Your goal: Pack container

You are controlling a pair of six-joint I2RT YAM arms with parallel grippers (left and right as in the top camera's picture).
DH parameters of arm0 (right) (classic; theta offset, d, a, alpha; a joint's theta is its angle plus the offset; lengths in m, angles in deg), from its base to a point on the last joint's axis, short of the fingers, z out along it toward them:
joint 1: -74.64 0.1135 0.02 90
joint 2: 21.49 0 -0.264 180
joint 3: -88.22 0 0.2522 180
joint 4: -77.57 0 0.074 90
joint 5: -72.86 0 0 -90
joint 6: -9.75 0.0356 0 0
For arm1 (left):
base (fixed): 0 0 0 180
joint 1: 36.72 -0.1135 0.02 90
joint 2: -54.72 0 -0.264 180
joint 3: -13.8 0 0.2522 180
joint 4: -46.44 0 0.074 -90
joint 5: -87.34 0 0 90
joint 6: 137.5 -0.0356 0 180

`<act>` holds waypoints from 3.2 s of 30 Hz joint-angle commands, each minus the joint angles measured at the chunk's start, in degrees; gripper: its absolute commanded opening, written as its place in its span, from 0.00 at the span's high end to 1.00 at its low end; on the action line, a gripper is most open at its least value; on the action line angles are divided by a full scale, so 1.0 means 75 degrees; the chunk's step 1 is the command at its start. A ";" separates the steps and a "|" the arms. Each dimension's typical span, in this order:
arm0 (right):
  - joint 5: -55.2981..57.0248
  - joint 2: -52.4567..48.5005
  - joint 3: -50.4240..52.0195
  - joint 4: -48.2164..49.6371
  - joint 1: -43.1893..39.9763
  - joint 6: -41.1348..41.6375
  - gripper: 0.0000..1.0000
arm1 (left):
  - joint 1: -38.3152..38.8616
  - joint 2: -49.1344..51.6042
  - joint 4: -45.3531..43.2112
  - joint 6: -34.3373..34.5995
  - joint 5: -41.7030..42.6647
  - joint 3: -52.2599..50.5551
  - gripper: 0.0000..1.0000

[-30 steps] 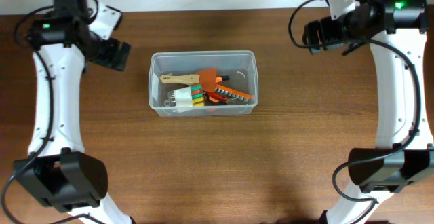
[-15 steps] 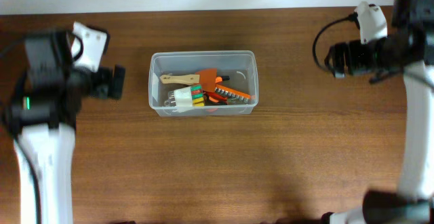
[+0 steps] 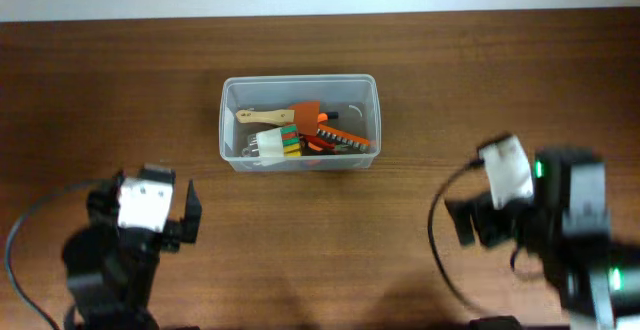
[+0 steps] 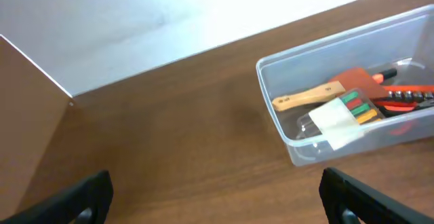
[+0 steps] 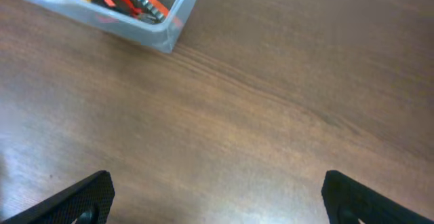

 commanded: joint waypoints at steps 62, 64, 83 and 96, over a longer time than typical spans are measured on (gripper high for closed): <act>0.0915 0.6239 0.4179 0.3704 -0.0356 0.0204 0.01 | 0.0044 -0.1201 0.3019 0.0044 0.0026 -0.0469 0.01; 0.0921 0.6239 0.5013 0.4814 -0.0358 0.0201 0.01 | 0.0044 -0.1201 0.3019 0.0044 0.0026 -0.0469 0.01; 0.1603 0.6242 0.8431 0.8358 -0.0385 0.0571 0.01 | 0.0044 -0.1201 0.3019 0.0044 0.0026 -0.0469 0.01; 0.1457 0.6228 0.8431 0.8361 -0.0411 0.0664 0.01 | 0.0044 -0.1201 0.3019 0.0044 0.0026 -0.0469 0.01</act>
